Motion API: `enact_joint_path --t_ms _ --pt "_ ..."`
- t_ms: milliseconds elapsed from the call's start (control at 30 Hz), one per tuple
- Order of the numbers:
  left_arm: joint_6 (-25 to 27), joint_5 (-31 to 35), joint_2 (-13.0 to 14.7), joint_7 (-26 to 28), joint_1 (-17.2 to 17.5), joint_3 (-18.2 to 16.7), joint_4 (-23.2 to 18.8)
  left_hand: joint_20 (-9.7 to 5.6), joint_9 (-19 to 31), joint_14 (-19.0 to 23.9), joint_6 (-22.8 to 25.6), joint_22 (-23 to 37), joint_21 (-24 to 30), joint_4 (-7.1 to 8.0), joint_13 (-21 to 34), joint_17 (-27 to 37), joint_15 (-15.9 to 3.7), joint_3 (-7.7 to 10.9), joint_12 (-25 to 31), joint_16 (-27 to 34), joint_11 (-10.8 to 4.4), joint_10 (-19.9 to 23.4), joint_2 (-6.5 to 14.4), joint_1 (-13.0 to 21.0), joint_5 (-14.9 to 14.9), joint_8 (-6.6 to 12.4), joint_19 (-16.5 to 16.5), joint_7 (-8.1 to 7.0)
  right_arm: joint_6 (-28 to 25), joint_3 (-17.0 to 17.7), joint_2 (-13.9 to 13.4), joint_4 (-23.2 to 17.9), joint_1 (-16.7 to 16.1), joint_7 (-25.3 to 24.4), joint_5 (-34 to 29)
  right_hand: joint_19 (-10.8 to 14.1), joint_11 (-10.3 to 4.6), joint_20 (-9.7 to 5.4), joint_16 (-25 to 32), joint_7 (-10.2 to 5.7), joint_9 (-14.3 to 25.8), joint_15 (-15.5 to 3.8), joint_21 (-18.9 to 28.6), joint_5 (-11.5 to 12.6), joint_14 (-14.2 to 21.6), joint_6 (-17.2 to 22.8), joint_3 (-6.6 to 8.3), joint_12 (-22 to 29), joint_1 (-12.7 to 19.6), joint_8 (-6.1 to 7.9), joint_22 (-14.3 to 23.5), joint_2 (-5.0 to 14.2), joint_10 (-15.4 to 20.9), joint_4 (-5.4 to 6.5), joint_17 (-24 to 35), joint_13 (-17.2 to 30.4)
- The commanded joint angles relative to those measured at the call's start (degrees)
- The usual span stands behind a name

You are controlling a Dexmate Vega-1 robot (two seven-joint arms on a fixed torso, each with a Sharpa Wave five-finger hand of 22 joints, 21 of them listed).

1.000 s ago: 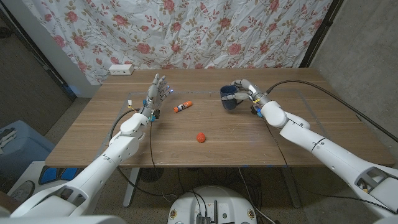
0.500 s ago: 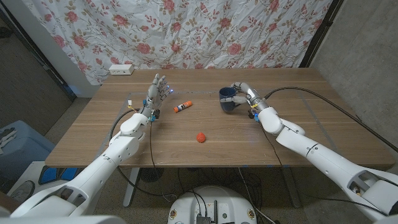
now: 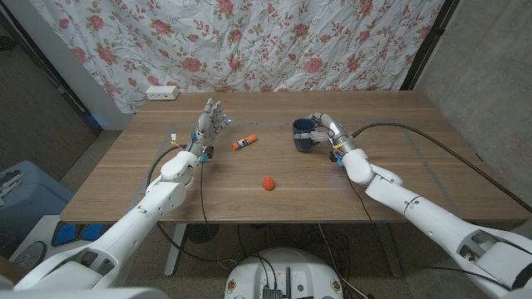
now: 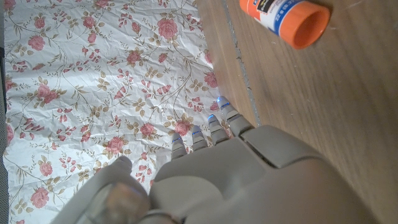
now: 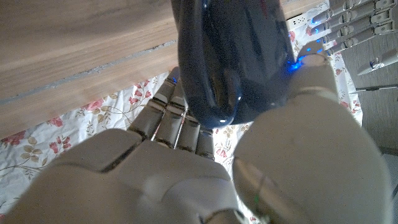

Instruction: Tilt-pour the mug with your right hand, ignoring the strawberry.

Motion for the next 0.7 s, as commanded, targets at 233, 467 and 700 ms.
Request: enact_joint_path --t_ms 233,467,700 --pt "0.0 0.0 0.0 0.0 0.0 0.0 0.0 0.00 0.2 0.5 -0.1 0.2 0.3 0.07 0.3 0.3 -0.20 0.33 0.2 0.3 -0.34 -0.2 6.8 -0.2 0.2 0.38 0.5 -0.36 1.8 -0.7 1.6 3.2 -0.3 -4.5 -1.0 -0.5 -8.88 -4.99 -0.5 -12.06 0.3 -8.61 0.2 0.0 0.3 11.5 1.44 -0.5 12.3 0.29 0.3 13.14 8.3 1.90 0.2 0.3" --pt "0.0 0.0 0.0 0.0 0.0 0.0 0.0 0.02 0.2 0.4 -0.1 0.2 0.3 0.07 0.3 0.3 -0.19 0.34 0.2 0.3 -0.29 -0.1 6.8 -0.2 0.3 0.36 0.5 -0.39 1.3 -1.2 1.3 3.3 -0.2 -3.4 -0.9 -0.6 -8.75 -4.86 -0.8 -12.00 0.3 -8.28 0.2 -0.1 -0.4 10.3 1.03 -1.0 11.6 -0.13 0.3 12.87 7.6 2.19 0.3 0.3" --pt "0.1 0.0 0.0 0.0 0.0 0.0 0.0 0.01 0.2 0.4 -0.1 0.2 0.3 0.07 0.3 0.3 -0.21 0.34 0.2 0.3 -0.39 -0.3 6.8 -0.2 0.3 0.38 0.5 -0.41 -0.3 -1.3 0.8 2.3 -0.4 -2.8 -1.1 -1.2 -8.26 -3.46 -1.3 -12.57 0.3 -7.91 0.1 -0.6 -1.9 8.2 0.16 -2.3 10.4 -0.97 0.3 12.00 5.0 2.47 0.6 0.4"
